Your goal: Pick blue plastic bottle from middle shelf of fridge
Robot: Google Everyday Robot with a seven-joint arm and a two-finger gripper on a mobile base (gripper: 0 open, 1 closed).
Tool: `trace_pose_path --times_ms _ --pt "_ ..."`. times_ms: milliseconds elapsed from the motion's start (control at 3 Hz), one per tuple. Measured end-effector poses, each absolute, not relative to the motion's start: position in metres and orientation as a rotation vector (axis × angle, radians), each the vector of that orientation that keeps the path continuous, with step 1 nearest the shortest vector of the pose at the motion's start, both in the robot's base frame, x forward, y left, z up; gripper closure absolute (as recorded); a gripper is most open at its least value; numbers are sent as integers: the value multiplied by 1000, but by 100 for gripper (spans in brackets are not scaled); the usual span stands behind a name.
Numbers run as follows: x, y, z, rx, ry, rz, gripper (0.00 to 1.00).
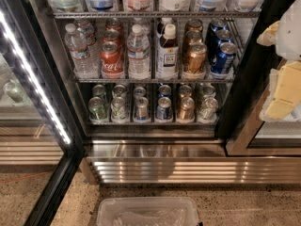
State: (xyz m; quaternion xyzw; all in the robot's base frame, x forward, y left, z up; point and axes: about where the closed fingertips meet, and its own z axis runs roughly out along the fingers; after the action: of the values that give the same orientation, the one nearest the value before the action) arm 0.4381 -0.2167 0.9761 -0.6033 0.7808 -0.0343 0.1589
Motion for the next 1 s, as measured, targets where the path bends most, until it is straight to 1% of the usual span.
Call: trace_pose_path --times_ms 667,1000 --pt "438 -216 965 -1702 2204 -101 0" --pt "445 -224 897 -1607 2198 76 0"
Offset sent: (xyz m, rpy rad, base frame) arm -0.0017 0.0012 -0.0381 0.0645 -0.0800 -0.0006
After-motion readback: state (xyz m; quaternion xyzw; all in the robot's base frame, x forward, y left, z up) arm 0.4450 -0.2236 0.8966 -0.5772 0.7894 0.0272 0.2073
